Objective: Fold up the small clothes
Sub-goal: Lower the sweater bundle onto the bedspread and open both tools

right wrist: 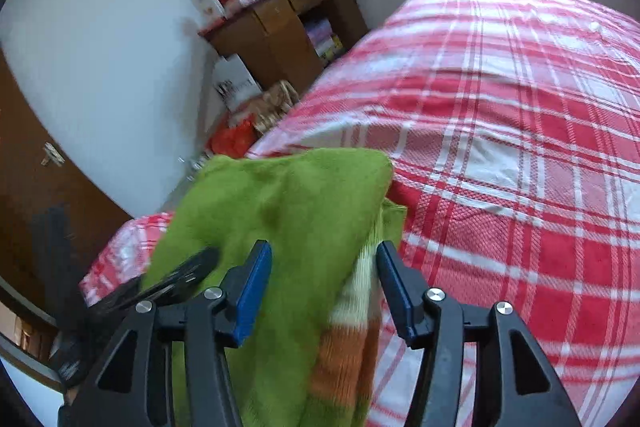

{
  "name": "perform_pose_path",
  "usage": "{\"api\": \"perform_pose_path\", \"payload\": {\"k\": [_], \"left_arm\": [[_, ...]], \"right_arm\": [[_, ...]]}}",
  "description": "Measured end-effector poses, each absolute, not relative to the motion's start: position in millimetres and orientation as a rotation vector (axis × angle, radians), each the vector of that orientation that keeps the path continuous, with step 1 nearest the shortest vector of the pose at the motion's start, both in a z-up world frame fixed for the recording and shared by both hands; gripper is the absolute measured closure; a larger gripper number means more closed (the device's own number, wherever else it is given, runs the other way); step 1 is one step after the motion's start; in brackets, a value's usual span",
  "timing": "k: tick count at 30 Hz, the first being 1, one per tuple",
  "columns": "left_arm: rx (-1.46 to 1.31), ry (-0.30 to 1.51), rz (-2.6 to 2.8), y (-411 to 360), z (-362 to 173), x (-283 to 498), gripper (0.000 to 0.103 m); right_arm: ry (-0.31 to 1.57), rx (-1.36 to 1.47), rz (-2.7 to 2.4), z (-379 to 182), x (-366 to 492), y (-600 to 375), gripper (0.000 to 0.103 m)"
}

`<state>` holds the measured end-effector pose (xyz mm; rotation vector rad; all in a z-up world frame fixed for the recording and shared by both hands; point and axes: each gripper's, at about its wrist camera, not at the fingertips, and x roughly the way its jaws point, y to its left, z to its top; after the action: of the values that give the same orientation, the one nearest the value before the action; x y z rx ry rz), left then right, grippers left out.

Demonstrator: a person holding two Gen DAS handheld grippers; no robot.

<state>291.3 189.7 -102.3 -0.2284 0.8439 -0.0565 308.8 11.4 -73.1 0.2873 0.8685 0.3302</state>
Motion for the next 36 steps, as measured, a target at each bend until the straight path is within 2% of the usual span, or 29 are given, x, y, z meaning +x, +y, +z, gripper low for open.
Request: {"api": "perform_pose_path", "payload": {"k": [3, 8, 13, 17, 22, 26, 29, 33, 36], "left_arm": [[-0.254, 0.858, -0.063, 192.7, -104.6, 293.8, 0.033], [-0.268, 0.870, -0.043, 190.8, -106.1, 299.8, 0.033], [-0.253, 0.878, -0.016, 186.8, -107.1, 305.1, 0.030], [-0.228, 0.874, 0.011, 187.2, -106.2, 302.1, 0.020], [-0.221, 0.871, 0.022, 188.4, -107.0, 300.6, 0.017], [-0.214, 0.871, 0.032, 189.0, -107.1, 300.2, 0.016], [-0.221, 0.870, 0.035, 189.2, -107.3, 300.2, 0.014], [-0.234, 0.890, 0.045, 195.5, -104.2, 294.9, 0.000], [-0.274, 0.924, 0.021, 209.5, -97.9, 279.0, 0.000]], "right_arm": [[0.965, 0.315, 0.363, -96.0, 330.1, 19.6, 0.051], [0.933, 0.131, 0.314, -89.1, 339.8, 48.3, 0.062], [0.909, 0.147, 0.319, -97.8, 360.9, 43.7, 0.064], [0.899, 0.203, 0.353, -95.5, 357.2, 35.2, 0.062], [0.795, 0.242, 0.304, -69.8, 308.4, 12.1, 0.060], [0.692, 0.119, 0.280, -49.6, 243.8, 11.5, 0.060], [0.690, 0.033, 0.318, -50.9, 203.7, 24.2, 0.060], [0.748, -0.006, 0.310, -68.5, 182.8, 33.8, 0.060], [0.819, 0.040, 0.295, -90.2, 184.9, 26.8, 0.060]]}}
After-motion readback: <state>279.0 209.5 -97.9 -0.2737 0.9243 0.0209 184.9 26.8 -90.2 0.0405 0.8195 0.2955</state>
